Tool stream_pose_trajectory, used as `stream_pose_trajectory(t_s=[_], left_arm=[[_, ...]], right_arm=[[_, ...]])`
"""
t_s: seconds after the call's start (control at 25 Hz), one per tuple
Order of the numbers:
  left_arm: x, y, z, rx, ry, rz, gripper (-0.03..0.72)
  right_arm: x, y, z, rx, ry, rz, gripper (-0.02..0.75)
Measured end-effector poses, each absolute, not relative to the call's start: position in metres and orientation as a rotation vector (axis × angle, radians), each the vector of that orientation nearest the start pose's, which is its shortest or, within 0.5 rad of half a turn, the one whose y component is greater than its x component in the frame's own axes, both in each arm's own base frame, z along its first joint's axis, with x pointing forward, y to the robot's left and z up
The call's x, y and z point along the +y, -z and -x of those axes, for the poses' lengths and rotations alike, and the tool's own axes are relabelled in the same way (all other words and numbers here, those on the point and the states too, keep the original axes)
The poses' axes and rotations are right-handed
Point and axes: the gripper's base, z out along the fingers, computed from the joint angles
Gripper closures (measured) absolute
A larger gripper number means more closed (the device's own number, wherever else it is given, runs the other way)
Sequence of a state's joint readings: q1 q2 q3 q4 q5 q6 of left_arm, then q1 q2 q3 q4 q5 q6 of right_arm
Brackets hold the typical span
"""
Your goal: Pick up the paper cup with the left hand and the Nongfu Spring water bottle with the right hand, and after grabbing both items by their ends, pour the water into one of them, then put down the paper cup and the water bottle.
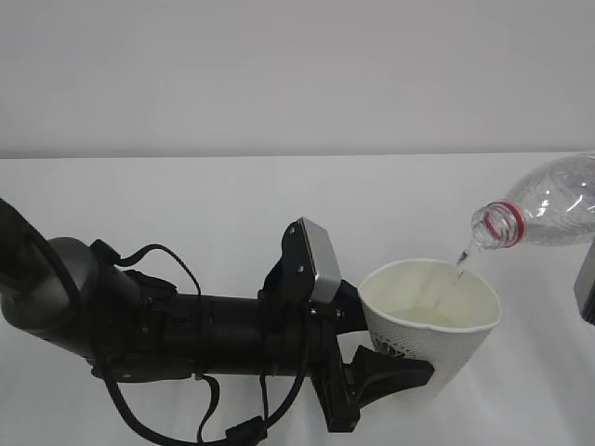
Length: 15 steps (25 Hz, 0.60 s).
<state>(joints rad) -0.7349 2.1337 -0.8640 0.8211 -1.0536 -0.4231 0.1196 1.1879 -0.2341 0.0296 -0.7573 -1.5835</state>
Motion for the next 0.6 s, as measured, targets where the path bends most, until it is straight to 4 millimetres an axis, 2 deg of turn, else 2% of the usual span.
stream_pose_trajectory(t_s=[0.6], left_arm=[[-0.2880,-0.0962,-0.2324,1.548,1.096,-1.194,0.209]], right_arm=[[0.0220,-0.2126,-0.1987,1.212,1.085,1.336,0.350]])
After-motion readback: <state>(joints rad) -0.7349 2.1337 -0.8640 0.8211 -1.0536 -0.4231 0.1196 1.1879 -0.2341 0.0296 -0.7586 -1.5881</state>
